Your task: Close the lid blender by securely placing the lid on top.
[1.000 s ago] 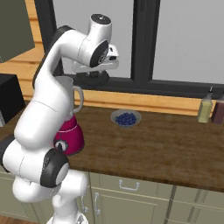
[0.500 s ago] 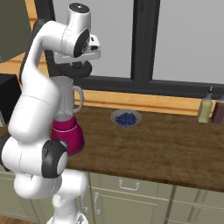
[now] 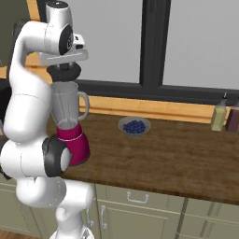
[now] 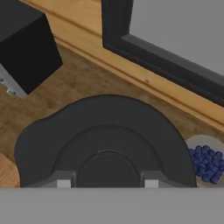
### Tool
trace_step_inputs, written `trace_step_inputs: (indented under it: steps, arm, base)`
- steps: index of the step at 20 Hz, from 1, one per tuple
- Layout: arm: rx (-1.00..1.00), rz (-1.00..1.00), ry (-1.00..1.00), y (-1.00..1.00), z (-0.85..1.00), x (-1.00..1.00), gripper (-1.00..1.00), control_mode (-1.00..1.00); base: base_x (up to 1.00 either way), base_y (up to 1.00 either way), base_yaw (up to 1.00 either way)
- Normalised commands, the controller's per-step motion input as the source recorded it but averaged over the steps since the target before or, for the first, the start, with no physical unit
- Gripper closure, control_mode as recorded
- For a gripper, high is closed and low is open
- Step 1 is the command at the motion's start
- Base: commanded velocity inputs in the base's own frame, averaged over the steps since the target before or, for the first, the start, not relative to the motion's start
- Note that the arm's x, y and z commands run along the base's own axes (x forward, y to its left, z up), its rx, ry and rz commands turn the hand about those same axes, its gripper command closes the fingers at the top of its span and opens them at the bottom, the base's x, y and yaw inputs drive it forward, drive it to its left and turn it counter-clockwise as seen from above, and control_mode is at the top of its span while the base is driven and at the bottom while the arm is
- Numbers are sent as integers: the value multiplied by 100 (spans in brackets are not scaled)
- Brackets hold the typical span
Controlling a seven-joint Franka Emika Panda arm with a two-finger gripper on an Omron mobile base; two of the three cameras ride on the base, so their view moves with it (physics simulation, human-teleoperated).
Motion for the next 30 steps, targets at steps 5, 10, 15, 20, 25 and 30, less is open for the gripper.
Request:
trace_step_inputs:
  steps: [5, 10, 15, 20, 25, 30]
  arm:
    - [-4, 4, 17, 22, -6, 8, 100, -100]
    - [-1, 0, 8, 0, -19, 0, 100, -100]
    - [0, 0, 13, 0, -11, 0, 100, -100]
    - [0, 0, 0, 0, -1, -6, 100, -100]
    - [-2, 0, 0, 0, -13, -1, 100, -100]
    - [-1, 0, 0, 0, -6, -23, 100, -100]
  base:
    - [0, 0, 0]
    - [0, 0, 0]
    - [0, 0, 0]
    - [0, 0, 0]
    - [0, 0, 0]
    - [0, 0, 0]
